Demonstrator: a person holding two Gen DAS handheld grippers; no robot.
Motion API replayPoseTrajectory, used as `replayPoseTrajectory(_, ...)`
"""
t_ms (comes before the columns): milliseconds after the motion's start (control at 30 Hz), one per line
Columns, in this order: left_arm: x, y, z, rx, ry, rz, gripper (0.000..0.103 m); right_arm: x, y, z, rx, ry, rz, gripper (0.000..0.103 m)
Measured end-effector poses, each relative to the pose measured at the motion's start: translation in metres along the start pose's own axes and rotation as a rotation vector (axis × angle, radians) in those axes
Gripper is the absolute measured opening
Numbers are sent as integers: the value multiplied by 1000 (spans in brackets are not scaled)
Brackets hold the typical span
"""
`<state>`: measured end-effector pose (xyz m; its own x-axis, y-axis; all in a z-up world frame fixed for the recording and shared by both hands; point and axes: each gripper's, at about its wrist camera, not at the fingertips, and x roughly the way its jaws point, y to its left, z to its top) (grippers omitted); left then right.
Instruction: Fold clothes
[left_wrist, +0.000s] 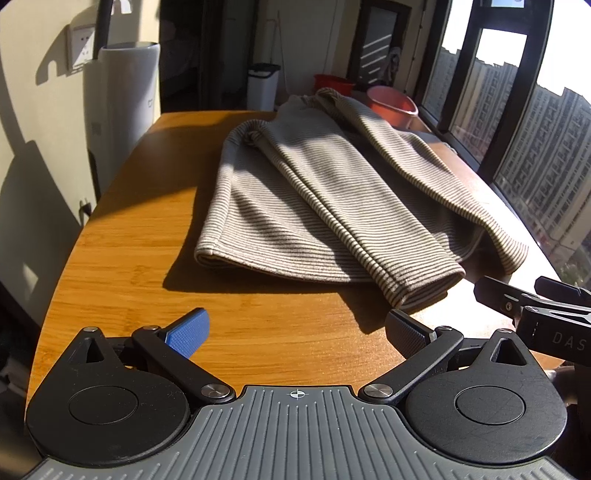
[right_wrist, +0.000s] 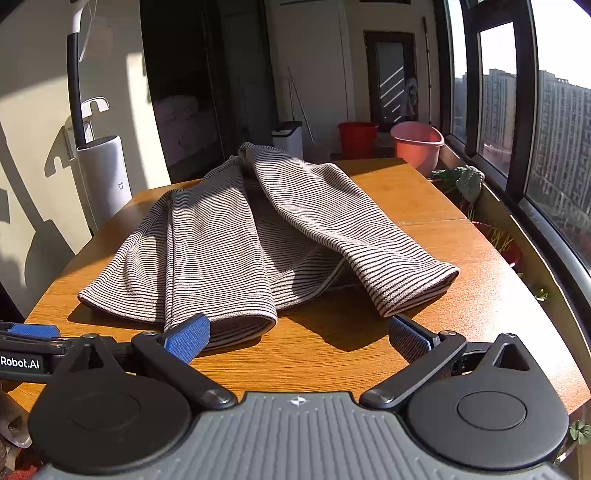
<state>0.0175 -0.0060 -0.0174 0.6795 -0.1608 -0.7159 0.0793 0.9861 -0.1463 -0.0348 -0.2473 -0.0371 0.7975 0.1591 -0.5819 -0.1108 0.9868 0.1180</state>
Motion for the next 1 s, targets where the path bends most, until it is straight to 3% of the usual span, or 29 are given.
replayPoseTrajectory(133, 6, 0, 8, 22, -16, -35, 103, 25, -8, 17, 28, 45, 8, 103)
replayPoseTrajectory(333, 16, -2, 34, 79, -97, -103, 103, 49, -13, 61, 50, -33, 69, 103)
replayPoseTrajectory(567, 48, -11, 77, 88, -86, -206, 103, 93, -30, 102, 182, -72, 140, 103)
replayPoseTrajectory(767, 78, -7, 101, 56, -64, -246, 103, 136, -41, 96, 256, 56, 230, 103)
replayPoseTrajectory(1000, 117, 5, 100, 23, -21, -232, 103, 142, -41, 80, 223, 25, 255, 103)
